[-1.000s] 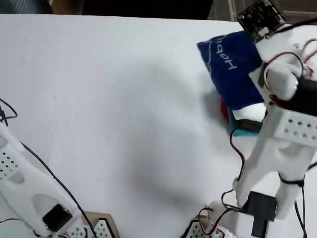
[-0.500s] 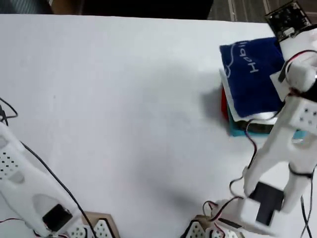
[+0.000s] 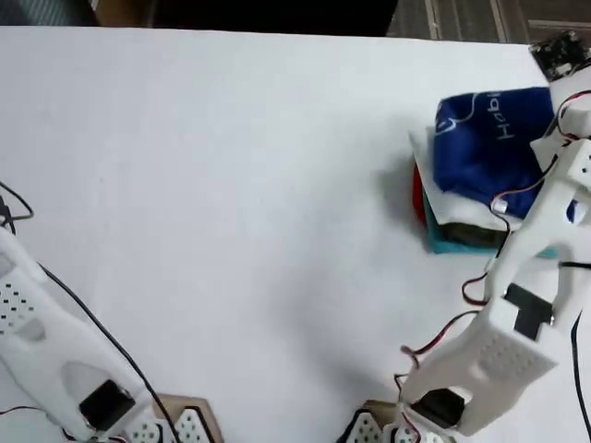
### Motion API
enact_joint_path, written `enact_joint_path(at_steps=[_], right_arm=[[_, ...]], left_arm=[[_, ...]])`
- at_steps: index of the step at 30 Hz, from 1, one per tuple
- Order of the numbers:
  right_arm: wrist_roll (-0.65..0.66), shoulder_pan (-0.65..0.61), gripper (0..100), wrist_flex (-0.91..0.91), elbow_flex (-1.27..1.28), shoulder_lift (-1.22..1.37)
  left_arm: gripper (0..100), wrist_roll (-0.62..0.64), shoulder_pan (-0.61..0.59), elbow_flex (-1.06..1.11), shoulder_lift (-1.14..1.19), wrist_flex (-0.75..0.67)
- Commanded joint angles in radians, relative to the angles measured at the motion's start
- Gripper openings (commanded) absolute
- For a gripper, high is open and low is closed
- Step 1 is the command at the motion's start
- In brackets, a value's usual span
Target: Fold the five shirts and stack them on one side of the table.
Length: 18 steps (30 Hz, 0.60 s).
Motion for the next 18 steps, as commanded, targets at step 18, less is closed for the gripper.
enact_joint_path(at_steps=[18], right_arm=[[-0.21,0.045,33.6,0.042,-0.187,-0.051]], left_arm=[[3,0.011,0.005,-0.015,-0.02,0.028]])
